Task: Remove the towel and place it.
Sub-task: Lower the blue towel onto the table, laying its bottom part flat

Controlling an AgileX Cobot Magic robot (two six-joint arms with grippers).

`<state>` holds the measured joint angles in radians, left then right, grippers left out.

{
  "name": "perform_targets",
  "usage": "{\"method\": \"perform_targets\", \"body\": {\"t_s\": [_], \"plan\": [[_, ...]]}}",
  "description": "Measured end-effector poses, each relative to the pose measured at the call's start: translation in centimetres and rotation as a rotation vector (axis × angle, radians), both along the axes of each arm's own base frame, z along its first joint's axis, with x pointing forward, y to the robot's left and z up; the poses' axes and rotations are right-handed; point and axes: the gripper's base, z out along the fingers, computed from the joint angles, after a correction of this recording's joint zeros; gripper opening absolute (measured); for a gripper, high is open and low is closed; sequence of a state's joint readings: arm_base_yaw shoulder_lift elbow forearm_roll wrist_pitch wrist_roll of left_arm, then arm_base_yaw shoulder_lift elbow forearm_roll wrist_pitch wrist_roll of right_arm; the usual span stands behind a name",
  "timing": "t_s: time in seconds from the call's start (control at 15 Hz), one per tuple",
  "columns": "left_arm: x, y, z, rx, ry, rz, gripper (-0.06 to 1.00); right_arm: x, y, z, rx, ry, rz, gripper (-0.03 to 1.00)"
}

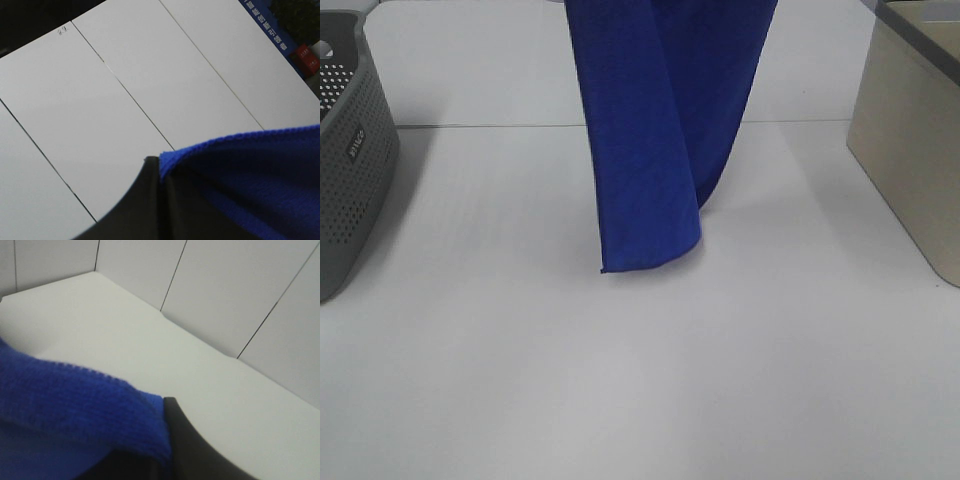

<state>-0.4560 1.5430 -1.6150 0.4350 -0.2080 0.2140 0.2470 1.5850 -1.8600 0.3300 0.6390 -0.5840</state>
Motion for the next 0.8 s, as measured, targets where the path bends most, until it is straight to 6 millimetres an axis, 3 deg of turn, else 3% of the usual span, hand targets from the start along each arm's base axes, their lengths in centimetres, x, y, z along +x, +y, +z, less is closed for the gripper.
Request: {"method": "perform_targets", "body": {"t_s": [0.4,0.8], "plan": [[6.5,1.9,-4.2,-0.108,-0.065,0.011,0.00,5.0,0.4,-1.4,0.088,-0.207,-0.110,0.02],[14.8,2.3,-4.6,-0.143,-0.188,0.067,0.00,12.1,1.6,-3.7,0.142,-0.354,-0.173,0.02]]}}
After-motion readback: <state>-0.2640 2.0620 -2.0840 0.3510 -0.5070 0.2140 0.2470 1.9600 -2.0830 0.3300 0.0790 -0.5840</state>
